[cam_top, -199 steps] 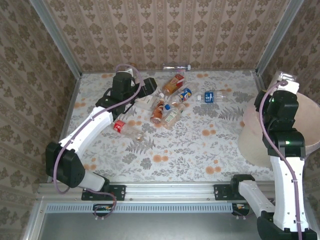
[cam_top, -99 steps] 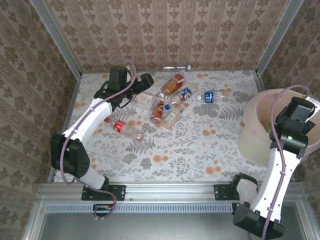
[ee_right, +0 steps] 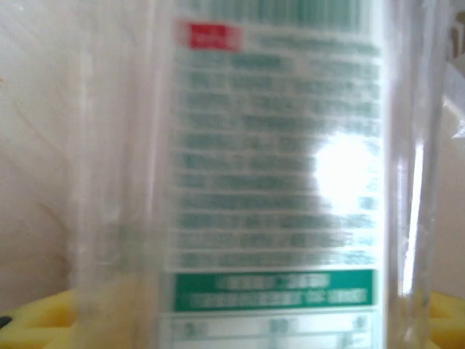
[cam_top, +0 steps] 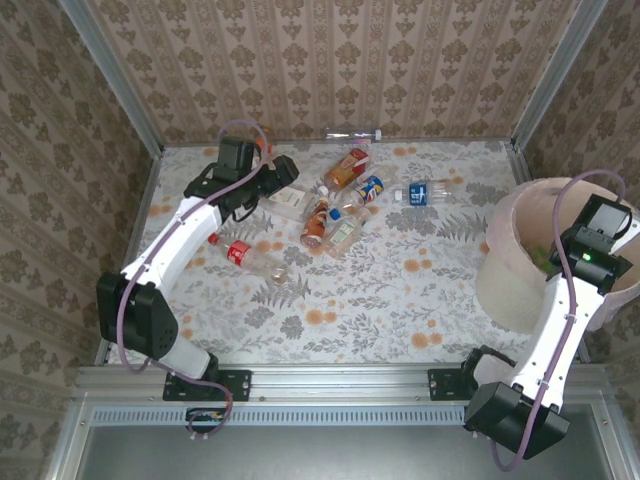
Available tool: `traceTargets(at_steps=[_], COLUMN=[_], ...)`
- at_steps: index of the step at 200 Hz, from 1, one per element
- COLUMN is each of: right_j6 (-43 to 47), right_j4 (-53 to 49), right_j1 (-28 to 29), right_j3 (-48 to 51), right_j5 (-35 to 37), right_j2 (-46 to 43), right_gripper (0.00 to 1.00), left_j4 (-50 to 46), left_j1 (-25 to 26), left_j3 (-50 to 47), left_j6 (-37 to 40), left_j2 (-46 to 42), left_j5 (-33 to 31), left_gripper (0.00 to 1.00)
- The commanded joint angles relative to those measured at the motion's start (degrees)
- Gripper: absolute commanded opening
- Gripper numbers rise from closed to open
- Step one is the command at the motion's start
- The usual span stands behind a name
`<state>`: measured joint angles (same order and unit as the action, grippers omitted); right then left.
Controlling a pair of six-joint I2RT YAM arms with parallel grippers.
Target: Put the plastic bottles in the bin
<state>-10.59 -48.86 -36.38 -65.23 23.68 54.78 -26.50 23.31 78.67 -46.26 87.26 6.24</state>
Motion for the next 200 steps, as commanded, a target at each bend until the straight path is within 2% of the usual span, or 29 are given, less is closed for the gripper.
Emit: traceTargets(at_steps=[1,20,54,88,124,134,151,166,185,200], right_j6=[-2.08,-2.71,-3.46,-4.90,-8.96,-9.63,-10.28,-10.34,-8.80,-7.67], right_j4=[-2.02,-2.58,-3.43,-2.29,1.95,3.77,6.77,8.67,11.36,13.60], right_j1=[-0.27,-0.08,1.32,6.77,19.94,23.92,31.02,38.31,48.41,53.98], right_j3=[-1.79,-2.69,-4.32,-6.10,-8.52,-9.32,-10.66,-12.02,-13.55,-14.75], right_j5=[-0.99,-2.26,-2.12,-5.88,-7.10,-8.89,-11.70,-11.59,-7.88,-5.72], right_j2=[-0.34,-0.16,-1.28,-3.86,-5.65,-5.61,-4.31,-1.23,4.60,10.29], right_gripper=[0.76,0.83,0.87,0.91,0.96,0.99,1.00,1.00,1.00,1.00], left_j4=[-1.73,-1.95,-1.91,-1.87,-2.05,-2.32,-2.44,-1.86,-1.16,-1.12], left_j1=[0.06,-0.06,-0.36,-0.80,-1.49,-1.69,-2.08,-2.42,-2.80,-3.14], left_j3=[-1.46,-1.93,-2.47,-3.15,-4.56,-5.07,-6.41,-8.22,-10.37,-11.45], left_j6=[-1.24,-1.24,-1.03,-1.50,-2.67,-2.86,-3.54,-4.39,-5.35,-5.85], left_j2=[-3.31,-3.67,-3.72,-3.46,-3.77,-4.02,-5.09,-6.38,-7.99,-8.84], left_j5=[-3.33,-3.77,-4.21,-4.86,-5.25,-5.60,-6.68,-7.95,-9.27,-10.16], left_gripper=[1.00,1.00,1.00,1.00,1.00,1.00,1.00,1.00,1.00,1.00])
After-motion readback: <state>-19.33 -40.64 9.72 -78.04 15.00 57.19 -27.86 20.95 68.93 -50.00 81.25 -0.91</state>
